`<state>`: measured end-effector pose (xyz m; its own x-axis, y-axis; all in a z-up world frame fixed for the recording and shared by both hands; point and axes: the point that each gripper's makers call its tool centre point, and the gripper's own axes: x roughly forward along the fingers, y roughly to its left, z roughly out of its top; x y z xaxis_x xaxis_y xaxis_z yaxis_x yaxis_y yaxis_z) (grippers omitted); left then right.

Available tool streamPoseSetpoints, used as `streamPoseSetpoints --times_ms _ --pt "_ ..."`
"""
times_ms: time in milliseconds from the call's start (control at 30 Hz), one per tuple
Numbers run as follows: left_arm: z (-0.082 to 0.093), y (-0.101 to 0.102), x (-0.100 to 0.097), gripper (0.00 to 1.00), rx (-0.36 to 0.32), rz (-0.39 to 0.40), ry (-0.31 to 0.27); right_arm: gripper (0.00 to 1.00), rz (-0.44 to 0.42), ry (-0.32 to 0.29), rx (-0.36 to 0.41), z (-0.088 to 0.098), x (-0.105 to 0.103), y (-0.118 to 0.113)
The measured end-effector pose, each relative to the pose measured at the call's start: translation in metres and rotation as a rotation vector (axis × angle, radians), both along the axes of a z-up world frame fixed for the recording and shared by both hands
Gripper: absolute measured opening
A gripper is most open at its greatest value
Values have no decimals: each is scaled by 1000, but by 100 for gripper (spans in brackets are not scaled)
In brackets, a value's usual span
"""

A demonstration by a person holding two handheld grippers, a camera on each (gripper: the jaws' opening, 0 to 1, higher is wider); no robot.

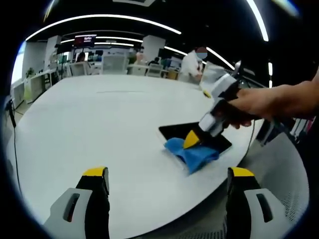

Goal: Wipe the mirror surface with the cleaning cloth until all visible marks leave the cleaned area.

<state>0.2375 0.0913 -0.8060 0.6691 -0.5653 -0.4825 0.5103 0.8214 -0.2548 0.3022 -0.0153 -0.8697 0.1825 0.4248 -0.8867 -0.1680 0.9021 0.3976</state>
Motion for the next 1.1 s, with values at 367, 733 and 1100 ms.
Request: streamPoseSetpoints --times_ms 367,733,1100 --pt "0 2 3 99 10 7 -12 1 13 -22 -17 2 23 0" --pt "-2 3 2 99 15 3 -5 1 16 -32 -37 3 51 2" --pt "-5 3 2 99 25 -4 3 1 17 -40 -58 4 74 3"
